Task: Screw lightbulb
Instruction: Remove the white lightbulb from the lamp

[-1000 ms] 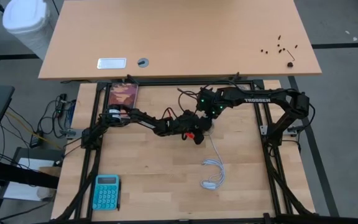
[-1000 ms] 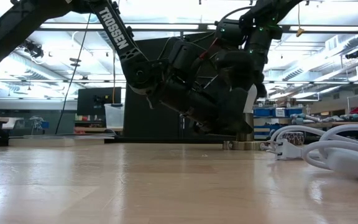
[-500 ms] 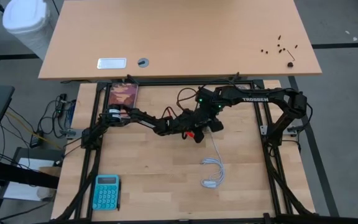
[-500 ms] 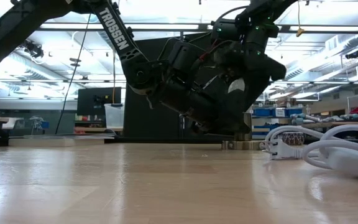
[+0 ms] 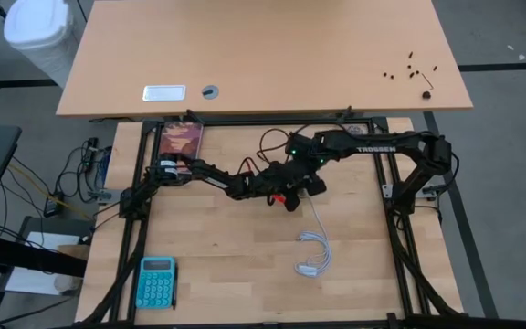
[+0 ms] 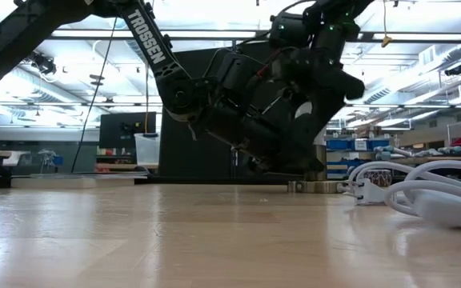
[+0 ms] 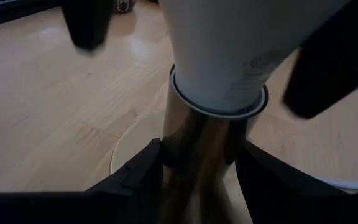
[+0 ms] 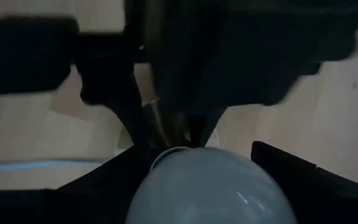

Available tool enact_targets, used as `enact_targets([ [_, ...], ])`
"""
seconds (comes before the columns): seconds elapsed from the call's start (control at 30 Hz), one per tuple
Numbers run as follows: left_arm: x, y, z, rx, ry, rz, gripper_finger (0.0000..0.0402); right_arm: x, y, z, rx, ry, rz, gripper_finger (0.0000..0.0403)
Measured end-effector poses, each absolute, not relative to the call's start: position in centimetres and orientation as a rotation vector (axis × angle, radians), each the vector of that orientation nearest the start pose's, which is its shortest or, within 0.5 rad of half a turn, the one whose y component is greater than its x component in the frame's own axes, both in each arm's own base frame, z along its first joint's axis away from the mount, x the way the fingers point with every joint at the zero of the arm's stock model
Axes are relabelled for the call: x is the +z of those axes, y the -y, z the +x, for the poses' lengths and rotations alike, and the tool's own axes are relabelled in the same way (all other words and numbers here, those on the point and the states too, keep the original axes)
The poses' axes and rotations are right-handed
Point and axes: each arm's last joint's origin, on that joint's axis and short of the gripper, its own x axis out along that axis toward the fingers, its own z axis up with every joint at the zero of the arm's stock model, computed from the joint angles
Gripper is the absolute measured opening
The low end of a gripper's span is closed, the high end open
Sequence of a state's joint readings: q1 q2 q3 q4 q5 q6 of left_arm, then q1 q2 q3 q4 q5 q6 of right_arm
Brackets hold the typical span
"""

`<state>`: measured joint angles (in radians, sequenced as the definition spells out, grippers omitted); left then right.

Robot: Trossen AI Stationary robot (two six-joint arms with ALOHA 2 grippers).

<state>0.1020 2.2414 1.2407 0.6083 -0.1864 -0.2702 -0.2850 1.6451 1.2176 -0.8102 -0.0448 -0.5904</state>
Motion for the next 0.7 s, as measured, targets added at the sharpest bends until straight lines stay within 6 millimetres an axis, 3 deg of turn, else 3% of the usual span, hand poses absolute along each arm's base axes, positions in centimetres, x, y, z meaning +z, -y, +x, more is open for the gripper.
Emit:
enact_targets([
  [0.23, 10.0, -5.2, 45.3, 0.336, -0.352, -0.248, 0.0187, 25.8, 9.0, 31.2, 0.015, -1.21, -0.129, 0.0325],
  [0.4, 10.0, -5.1, 45.3, 0.336, -0.353, -0.248, 0.0187, 27.8, 9.3, 31.1, -0.191, -1.214, 0.121, 0.0357],
  [0.53, 10.0, -5.1, 45.3, 0.336, -0.353, -0.248, 0.0187, 28.0, 9.9, 30.4, -0.367, -1.227, 0.374, 0.0373],
  [0.7, 10.0, -5.1, 45.3, 0.336, -0.353, -0.25, 0.0187, 27.5, 10.0, 30.0, -0.453, -1.262, 0.501, 0.0383],
])
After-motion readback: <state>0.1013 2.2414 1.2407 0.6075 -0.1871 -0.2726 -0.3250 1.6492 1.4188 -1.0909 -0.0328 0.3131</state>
